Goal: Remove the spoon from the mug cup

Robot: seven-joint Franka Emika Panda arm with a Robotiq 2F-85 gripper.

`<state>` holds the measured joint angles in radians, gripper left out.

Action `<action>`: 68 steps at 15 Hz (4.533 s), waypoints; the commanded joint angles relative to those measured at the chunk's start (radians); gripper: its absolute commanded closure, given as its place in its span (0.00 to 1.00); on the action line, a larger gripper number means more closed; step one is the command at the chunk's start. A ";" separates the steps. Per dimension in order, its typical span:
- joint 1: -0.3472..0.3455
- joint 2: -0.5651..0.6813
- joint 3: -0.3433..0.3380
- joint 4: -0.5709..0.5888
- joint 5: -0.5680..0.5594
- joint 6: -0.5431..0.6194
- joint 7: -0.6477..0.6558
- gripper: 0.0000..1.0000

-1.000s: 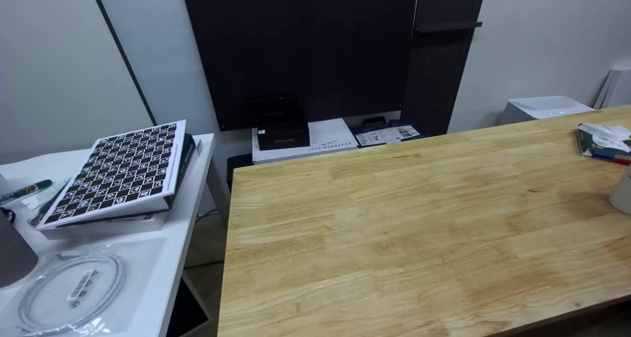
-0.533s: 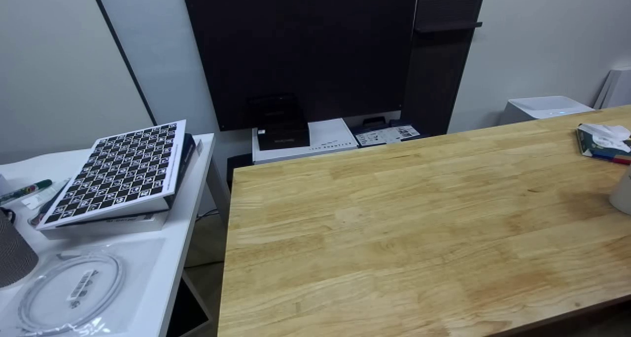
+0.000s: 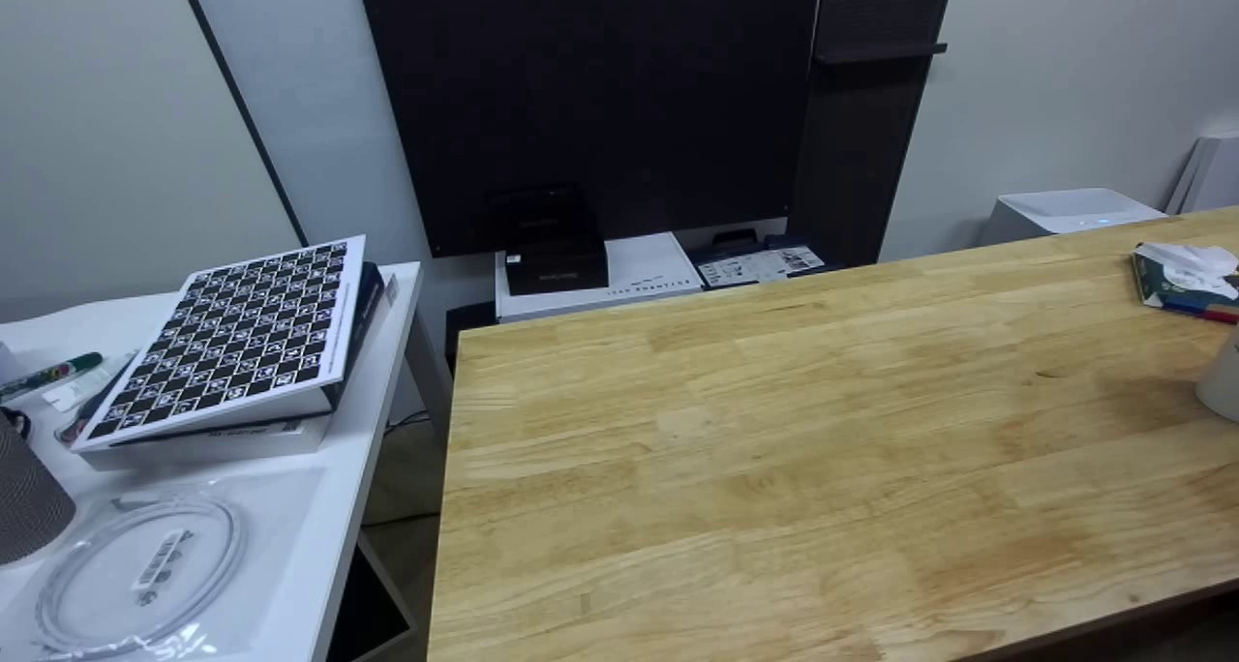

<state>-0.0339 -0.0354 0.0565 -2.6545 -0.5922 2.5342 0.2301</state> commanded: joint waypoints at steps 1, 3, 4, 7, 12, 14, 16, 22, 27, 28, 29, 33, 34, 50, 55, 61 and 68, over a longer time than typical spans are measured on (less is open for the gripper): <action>0.013 0.044 -0.009 -0.016 -0.073 0.023 0.142 0.00; 0.018 0.028 -0.016 -0.018 -0.038 0.015 0.074 0.00; 0.021 0.036 -0.016 -0.018 -0.040 0.015 0.083 0.00; 0.022 0.042 -0.017 -0.018 -0.040 0.015 0.089 0.00; 0.022 0.042 -0.017 -0.018 -0.041 0.015 0.094 0.00; 0.022 0.042 -0.017 -0.018 -0.042 0.015 0.094 0.00; 0.022 0.042 -0.017 -0.018 -0.042 0.015 0.095 0.00; 0.007 0.088 -0.047 -0.012 -0.183 0.041 0.240 0.00; 0.005 0.192 -0.121 -0.017 -0.316 0.119 0.373 0.00; -0.007 0.216 -0.127 -0.016 -0.356 0.139 0.405 0.00; -0.005 0.233 -0.144 -0.013 -0.393 0.153 0.437 0.00; 0.002 0.299 -0.214 -0.005 -0.598 0.206 0.598 0.00; 0.002 0.314 -0.229 0.000 -0.647 0.222 0.639 0.00; -0.004 0.510 -0.288 0.168 -1.169 0.329 1.125 0.00; -0.009 0.546 -0.272 0.185 -1.242 0.323 1.200 0.25; -0.011 0.563 -0.264 0.190 -1.282 0.312 1.237 0.61; -0.002 0.549 -0.265 0.180 -1.293 0.290 1.240 1.00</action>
<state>-0.0352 0.4947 -0.2153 -2.4950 -1.8594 2.8444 1.4232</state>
